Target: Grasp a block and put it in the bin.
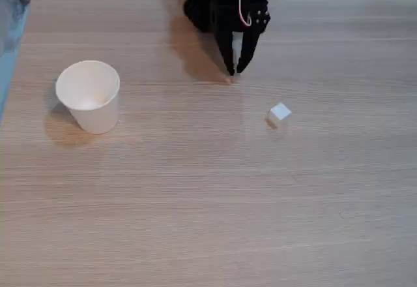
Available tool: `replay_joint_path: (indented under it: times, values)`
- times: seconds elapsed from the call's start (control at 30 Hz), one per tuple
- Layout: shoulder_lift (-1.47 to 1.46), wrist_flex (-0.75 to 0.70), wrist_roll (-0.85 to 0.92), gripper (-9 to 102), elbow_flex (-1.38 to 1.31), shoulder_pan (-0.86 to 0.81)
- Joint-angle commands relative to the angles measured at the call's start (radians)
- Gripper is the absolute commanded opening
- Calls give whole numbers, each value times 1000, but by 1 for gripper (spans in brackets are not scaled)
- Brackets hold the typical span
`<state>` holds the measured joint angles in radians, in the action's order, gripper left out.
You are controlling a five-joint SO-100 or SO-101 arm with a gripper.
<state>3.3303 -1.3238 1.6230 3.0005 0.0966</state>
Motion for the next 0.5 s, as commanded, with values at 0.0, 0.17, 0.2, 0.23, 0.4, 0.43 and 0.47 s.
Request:
replay_joint_path:
  times: [0.0, 0.17, 0.2, 0.23, 0.4, 0.43, 0.47]
  values:
    - [-9, -2, 15, 12, -75, -12]
    - [-140, -3, -9, 16, -189, 3]
    - [-176, -3, -17, 17, -219, 11]
    - [-216, -3, -25, 17, -250, 18]
    - [-405, -3, -29, 22, -383, 46]
    - [-431, -3, -31, 23, -400, 52]
    - [-451, -5, -31, 23, -411, 58]
